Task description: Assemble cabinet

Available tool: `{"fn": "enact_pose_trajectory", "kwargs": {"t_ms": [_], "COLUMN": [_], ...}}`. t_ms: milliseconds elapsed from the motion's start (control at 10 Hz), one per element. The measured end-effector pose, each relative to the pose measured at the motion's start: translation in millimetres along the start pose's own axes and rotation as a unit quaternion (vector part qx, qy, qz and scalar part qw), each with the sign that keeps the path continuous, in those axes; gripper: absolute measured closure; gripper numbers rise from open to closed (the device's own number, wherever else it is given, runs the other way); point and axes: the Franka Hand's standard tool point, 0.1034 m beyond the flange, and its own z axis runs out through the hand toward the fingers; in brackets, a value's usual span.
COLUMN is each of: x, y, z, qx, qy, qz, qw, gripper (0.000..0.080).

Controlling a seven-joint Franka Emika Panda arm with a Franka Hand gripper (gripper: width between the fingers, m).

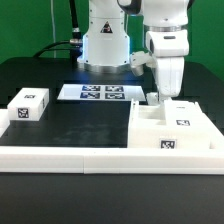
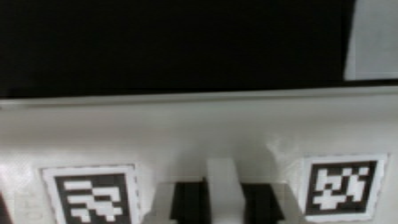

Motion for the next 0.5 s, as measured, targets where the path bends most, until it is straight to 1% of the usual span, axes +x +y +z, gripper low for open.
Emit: {"fn": "enact_pose_trajectory", "kwargs": {"t_ms": [500], "x": [0.0], "y": [0.1], "z": [-0.1], "qx": [0.000], "qy": [0.000], "qz": [0.000], "qw": [1.000], "gripper": [0.0731]}}
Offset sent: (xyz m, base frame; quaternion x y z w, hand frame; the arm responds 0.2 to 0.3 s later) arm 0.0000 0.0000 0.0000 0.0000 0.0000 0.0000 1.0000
